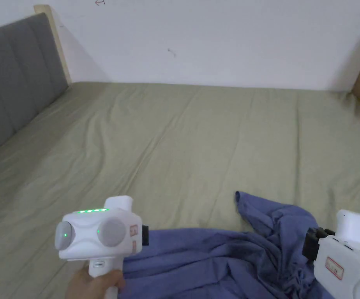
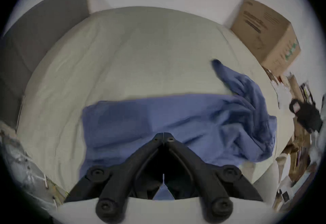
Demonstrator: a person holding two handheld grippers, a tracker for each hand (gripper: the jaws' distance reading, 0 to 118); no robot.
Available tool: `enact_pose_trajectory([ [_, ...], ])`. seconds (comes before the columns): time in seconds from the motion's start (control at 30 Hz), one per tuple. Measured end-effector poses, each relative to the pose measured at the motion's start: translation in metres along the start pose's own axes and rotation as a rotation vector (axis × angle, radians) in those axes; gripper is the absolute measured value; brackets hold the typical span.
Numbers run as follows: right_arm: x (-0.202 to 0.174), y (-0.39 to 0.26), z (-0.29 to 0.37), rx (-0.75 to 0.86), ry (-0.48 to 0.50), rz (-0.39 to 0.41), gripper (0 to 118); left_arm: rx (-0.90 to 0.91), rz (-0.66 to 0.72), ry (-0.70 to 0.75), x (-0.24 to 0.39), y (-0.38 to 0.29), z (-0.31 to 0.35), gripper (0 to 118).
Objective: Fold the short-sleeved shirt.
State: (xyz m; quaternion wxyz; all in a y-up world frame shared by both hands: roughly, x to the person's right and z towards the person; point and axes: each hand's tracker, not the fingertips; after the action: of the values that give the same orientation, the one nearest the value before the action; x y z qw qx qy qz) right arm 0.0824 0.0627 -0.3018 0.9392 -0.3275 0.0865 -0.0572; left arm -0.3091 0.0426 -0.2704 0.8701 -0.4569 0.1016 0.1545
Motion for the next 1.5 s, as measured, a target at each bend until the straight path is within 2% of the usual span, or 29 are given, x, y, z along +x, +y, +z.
enact_pose_trajectory([
  [0.07, -0.003, 0.003, -0.003, -0.003, 0.001, 0.008, 0, 0.008, 0.002, 0.048, -0.012, 0.023, -0.001, 1],
  [0.1, -0.008, 0.004, 0.0, -0.004, 0.0, 0.009, 0, 0.011, -0.008, 0.076, -0.019, 0.032, -0.006, 20],
  [0.2, -0.012, 0.003, -0.003, -0.014, -0.001, 0.007, 0, 0.015, 0.017, 0.126, -0.035, 0.045, -0.023, 109],
  [0.23, -0.009, 0.003, -0.007, -0.021, -0.003, 0.009, 0, -0.008, 0.033, 0.115, -0.039, 0.046, -0.032, 114],
  [0.3, -0.008, 0.0, -0.011, -0.036, -0.01, 0.015, 0, -0.114, 0.062, 0.084, -0.046, 0.041, -0.049, 100],
  [0.4, -0.002, -0.005, -0.019, -0.064, -0.02, 0.015, 0, -0.154, 0.044, 0.101, -0.053, 0.028, -0.077, 81],
  [0.43, -0.001, -0.008, -0.02, -0.076, -0.02, 0.01, 0, -0.165, 0.048, 0.108, -0.053, 0.022, -0.086, 70],
  [0.5, 0.004, -0.013, -0.02, -0.096, -0.009, -0.019, 0, -0.145, 0.061, 0.113, -0.055, 0.016, -0.089, 32],
  [0.53, 0.007, -0.015, -0.02, -0.101, 0.0, -0.03, 0, -0.131, 0.059, 0.112, -0.051, 0.019, -0.081, 30],
  [0.57, 0.009, -0.017, -0.02, -0.105, 0.001, -0.032, 0, -0.112, 0.055, 0.102, -0.047, 0.02, -0.074, 23],
  [0.6, 0.01, -0.017, -0.022, -0.11, -0.006, -0.031, 0, -0.116, 0.046, 0.117, -0.044, 0.022, -0.073, 4],
  [0.67, 0.014, -0.016, -0.025, -0.12, -0.021, -0.023, 0, -0.13, -0.004, 0.122, -0.04, 0.025, -0.072, 4],
  [0.8, 0.024, 0.003, -0.028, -0.105, 0.007, -0.021, 0, -0.091, 0.011, 0.104, -0.037, 0.029, -0.055, 4],
  [0.87, 0.032, 0.024, -0.034, -0.08, -0.009, -0.047, 0, -0.071, 0.014, 0.098, -0.036, 0.034, -0.044, 4],
  [0.97, 0.05, 0.062, -0.063, -0.131, 0.057, -0.091, 2, -0.04, 0.016, 0.087, -0.037, 0.042, -0.031, 4],
  [1.0, 0.056, 0.074, -0.078, -0.154, 0.081, -0.086, 27, -0.034, 0.019, 0.084, -0.037, 0.044, -0.028, 4],
  [1.03, 0.059, 0.084, -0.095, -0.19, 0.094, -0.067, 58, -0.029, 0.022, 0.082, -0.037, 0.045, -0.026, 4],
  [1.07, 0.062, 0.093, -0.109, -0.202, 0.068, -0.044, 85, -0.025, 0.023, 0.08, -0.037, 0.046, -0.025, 4],
  [1.1, 0.066, 0.102, -0.127, -0.229, 0.042, -0.023, 95, -0.024, 0.02, 0.078, -0.036, 0.047, -0.025, 4],
  [1.17, 0.069, 0.111, -0.156, -0.324, 0.007, 0.006, 95, -0.023, 0.01, 0.08, -0.035, 0.048, -0.026, 4],
  [1.23, 0.076, 0.111, -0.179, -0.379, 0.002, -0.008, 95, -0.029, 0.005, 0.084, -0.032, 0.047, -0.028, 4],
  [1.37, 0.077, 0.085, -0.219, -0.533, -0.018, 0.06, 93, -0.048, 0.005, 0.093, -0.03, 0.047, -0.035, 4],
  [1.43, 0.069, 0.069, -0.228, -0.55, -0.045, 0.126, 79, -0.056, 0.01, 0.093, -0.03, 0.046, -0.037, 4],
  [1.47, 0.062, 0.071, -0.222, -0.5, -0.056, 0.168, 75, -0.062, 0.01, 0.095, -0.03, 0.046, -0.037, 4],
  [1.5, 0.055, 0.076, -0.218, -0.515, -0.055, 0.186, 73, -0.065, 0.009, 0.096, -0.03, 0.046, -0.037, 4],
])
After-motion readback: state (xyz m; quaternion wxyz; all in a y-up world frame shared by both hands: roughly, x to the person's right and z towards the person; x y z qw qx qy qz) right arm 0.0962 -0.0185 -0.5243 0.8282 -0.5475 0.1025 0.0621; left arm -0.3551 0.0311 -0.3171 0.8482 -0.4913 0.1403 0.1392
